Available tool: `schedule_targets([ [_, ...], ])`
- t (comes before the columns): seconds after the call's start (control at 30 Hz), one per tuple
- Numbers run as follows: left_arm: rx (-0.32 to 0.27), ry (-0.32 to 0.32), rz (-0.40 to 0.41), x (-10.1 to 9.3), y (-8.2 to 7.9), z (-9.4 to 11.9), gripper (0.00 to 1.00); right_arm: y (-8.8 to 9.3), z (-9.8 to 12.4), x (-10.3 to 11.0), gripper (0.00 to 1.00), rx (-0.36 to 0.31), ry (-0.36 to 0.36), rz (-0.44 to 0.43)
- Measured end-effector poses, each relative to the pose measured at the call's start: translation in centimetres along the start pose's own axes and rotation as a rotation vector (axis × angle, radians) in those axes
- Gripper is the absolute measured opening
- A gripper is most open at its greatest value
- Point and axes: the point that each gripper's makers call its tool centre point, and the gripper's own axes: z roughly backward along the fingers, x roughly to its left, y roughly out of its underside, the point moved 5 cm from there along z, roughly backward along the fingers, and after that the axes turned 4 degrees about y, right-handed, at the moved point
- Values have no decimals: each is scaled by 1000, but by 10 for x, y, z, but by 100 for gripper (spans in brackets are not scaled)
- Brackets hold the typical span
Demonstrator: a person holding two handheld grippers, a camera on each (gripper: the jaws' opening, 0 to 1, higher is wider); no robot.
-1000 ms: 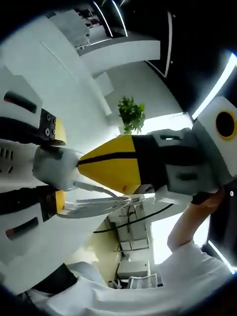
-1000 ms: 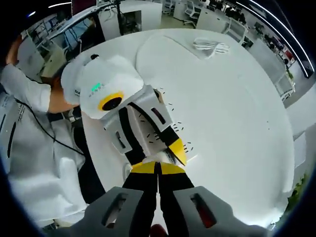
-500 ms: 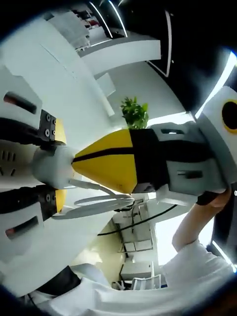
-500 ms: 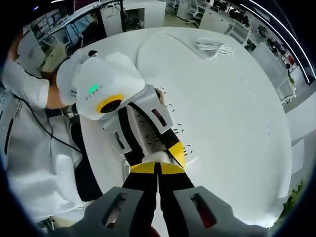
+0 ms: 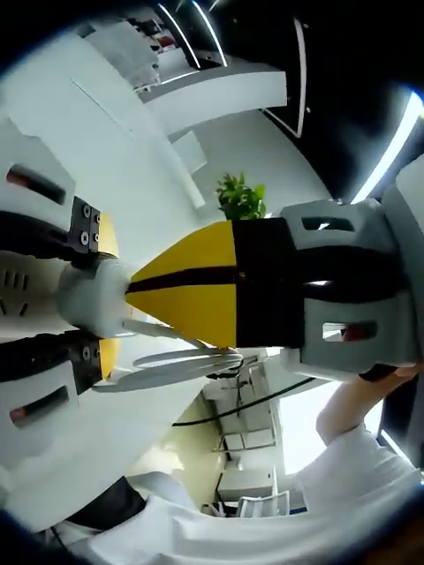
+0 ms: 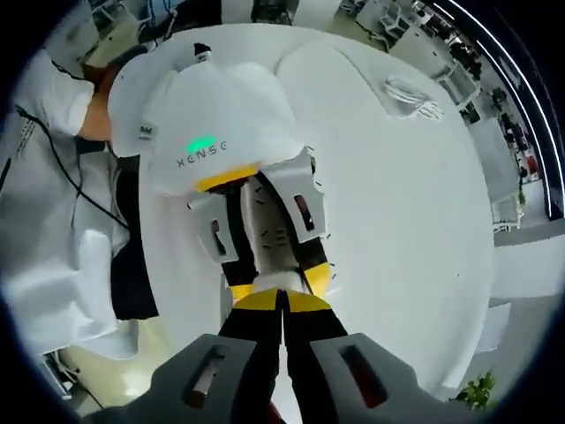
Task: Straighten the power strip on the desk, plug the charger into it
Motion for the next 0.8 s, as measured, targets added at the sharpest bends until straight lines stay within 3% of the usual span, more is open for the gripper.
schedule_targets([
  [0.17, 1, 0, 0, 0, 0, 0, 33, 0, 0, -3, 1, 14, -16, -14],
  [0.3, 4, 1, -3, 0, 1, 0, 33, -2, 0, 0, 0, 30, -15, 27],
  [0.47, 9, -3, 1, 1, 1, -1, 33, 0, -1, -6, 0, 25, -52, 1],
  [0.8, 17, -16, 78, 8, 1, -3, 32, 2, -3, -15, 0, 44, -60, 7],
])
